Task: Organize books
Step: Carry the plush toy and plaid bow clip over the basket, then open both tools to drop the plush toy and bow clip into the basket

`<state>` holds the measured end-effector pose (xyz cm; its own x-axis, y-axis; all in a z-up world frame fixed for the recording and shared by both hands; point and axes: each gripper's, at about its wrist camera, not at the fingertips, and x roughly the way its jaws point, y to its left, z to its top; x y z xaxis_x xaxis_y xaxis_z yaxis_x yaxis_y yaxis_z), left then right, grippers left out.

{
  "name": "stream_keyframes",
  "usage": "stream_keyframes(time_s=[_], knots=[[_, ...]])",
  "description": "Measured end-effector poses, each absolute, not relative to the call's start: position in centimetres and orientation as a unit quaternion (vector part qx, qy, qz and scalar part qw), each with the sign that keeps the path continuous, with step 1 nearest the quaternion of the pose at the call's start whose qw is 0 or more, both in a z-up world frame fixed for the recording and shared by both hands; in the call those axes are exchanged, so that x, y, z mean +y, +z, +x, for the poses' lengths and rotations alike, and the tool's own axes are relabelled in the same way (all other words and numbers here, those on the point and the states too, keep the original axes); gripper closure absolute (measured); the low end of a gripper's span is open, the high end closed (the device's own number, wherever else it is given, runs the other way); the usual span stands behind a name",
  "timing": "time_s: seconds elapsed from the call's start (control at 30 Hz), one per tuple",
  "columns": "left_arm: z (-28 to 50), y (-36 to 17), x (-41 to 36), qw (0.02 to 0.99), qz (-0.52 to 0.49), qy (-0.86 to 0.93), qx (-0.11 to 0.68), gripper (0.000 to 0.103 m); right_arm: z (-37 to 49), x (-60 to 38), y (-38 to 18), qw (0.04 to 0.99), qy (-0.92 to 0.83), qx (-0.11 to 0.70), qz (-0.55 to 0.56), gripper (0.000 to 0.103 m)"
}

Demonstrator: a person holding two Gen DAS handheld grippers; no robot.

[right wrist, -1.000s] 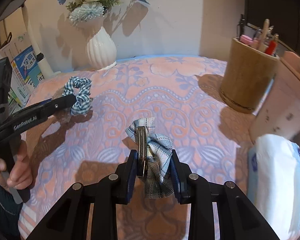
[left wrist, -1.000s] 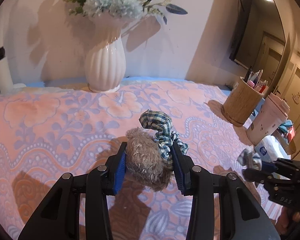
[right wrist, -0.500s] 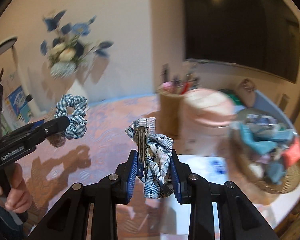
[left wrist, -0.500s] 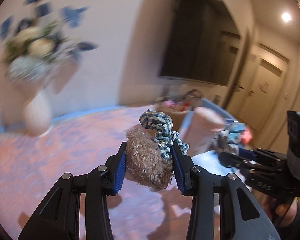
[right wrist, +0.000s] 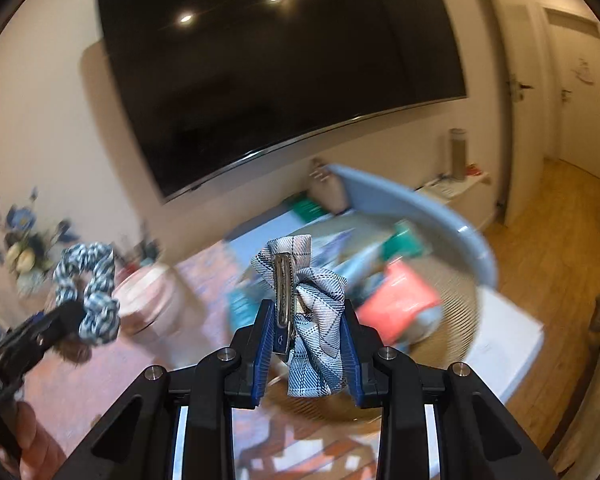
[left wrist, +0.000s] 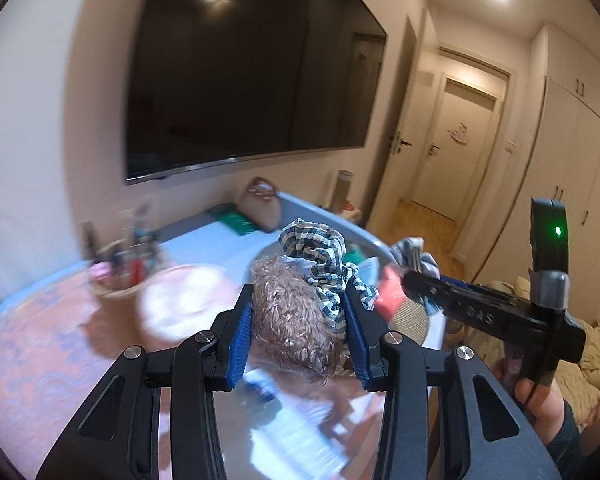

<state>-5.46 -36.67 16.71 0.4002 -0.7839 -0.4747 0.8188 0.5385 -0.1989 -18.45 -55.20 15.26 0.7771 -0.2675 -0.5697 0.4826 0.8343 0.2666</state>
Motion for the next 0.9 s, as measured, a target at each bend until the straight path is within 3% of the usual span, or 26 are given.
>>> stream_keyframes(time_s=[0.23, 0.57, 0.63, 0.67, 0.73, 0.77, 0.9], knots=[[-6.1, 13.6, -45.7, 0.835, 0.048, -0.461, 0.297, 0.064, -17.2, -62.1, 14.2, 0.904, -0.222, 0.269, 0.249, 0.073], [-2.9, 11.0, -51.8, 0.838, 0.049, -0.435, 0.327, 0.064, -13.7, -67.4, 11.4, 0.896, -0.216, 0.281, 0.268, 0.072], [-2.5, 10.7, -52.4, 0.836, 0.052, -0.434, 0.332, 0.059, -12.8, -67.9, 10.7, 0.892, -0.205, 0.294, 0.274, 0.067], [-2.4, 10.6, -52.4, 0.834, 0.052, -0.434, 0.335, 0.052, -12.4, -68.2, 10.5, 0.89, -0.201, 0.3, 0.278, 0.057], [-1.9, 10.4, -52.3, 0.83, 0.044, -0.433, 0.348, 0.029, -12.2, -68.5, 10.1, 0.887, -0.196, 0.304, 0.287, 0.041], [-1.9, 10.6, -51.9, 0.831, 0.038, -0.433, 0.346, 0.013, -12.3, -68.6, 10.1, 0.888, -0.194, 0.301, 0.29, 0.041], [-3.3, 11.6, -50.7, 0.825, 0.039, -0.454, 0.334, 0.012, -13.2, -68.4, 11.1, 0.894, -0.191, 0.289, 0.284, 0.041]])
